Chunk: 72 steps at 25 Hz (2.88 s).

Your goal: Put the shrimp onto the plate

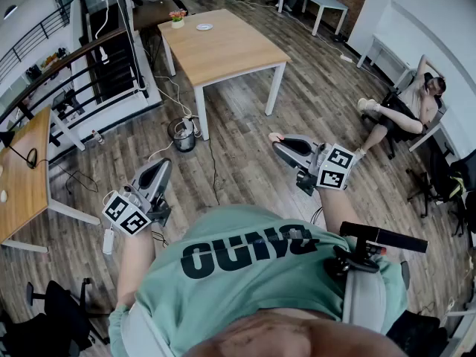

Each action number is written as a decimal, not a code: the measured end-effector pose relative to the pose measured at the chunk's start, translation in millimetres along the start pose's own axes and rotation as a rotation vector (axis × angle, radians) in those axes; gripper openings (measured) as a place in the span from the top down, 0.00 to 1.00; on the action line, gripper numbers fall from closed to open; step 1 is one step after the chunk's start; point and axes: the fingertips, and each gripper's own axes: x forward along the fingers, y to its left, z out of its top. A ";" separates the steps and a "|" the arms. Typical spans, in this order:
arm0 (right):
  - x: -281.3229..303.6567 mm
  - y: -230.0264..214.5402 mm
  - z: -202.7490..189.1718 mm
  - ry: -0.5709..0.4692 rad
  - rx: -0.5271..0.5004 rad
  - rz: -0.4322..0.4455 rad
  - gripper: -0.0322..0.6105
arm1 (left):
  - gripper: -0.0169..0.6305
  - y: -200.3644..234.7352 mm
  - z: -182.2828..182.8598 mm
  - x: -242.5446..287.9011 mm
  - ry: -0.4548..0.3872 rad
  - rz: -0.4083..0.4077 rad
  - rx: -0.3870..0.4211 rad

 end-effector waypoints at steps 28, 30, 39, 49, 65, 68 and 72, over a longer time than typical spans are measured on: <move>-41.3 -1.5 1.7 -0.049 0.066 0.042 0.87 | 0.98 -42.2 -18.0 21.1 0.039 0.011 -0.009; -55.3 -4.0 1.2 -0.051 0.065 0.029 0.87 | 0.98 -49.2 -22.2 31.0 0.038 -0.005 -0.010; -124.5 -21.0 -0.9 -0.041 0.064 -0.019 0.87 | 0.98 -88.8 -51.7 86.7 0.038 -0.072 -0.039; -179.1 -40.3 -5.9 -0.059 0.099 -0.036 0.87 | 0.98 -123.1 -74.1 134.7 0.077 -0.102 -0.053; -143.3 -68.1 -28.5 -0.056 0.171 -0.078 0.87 | 0.98 -77.2 -92.9 145.5 0.111 -0.156 -0.123; -112.4 -74.5 -23.1 -0.052 0.152 -0.100 0.87 | 0.98 -44.8 -86.0 144.7 0.109 -0.190 -0.133; -57.4 -81.5 -8.3 -0.059 0.117 -0.123 0.87 | 0.98 10.2 -57.5 138.3 0.098 -0.227 -0.111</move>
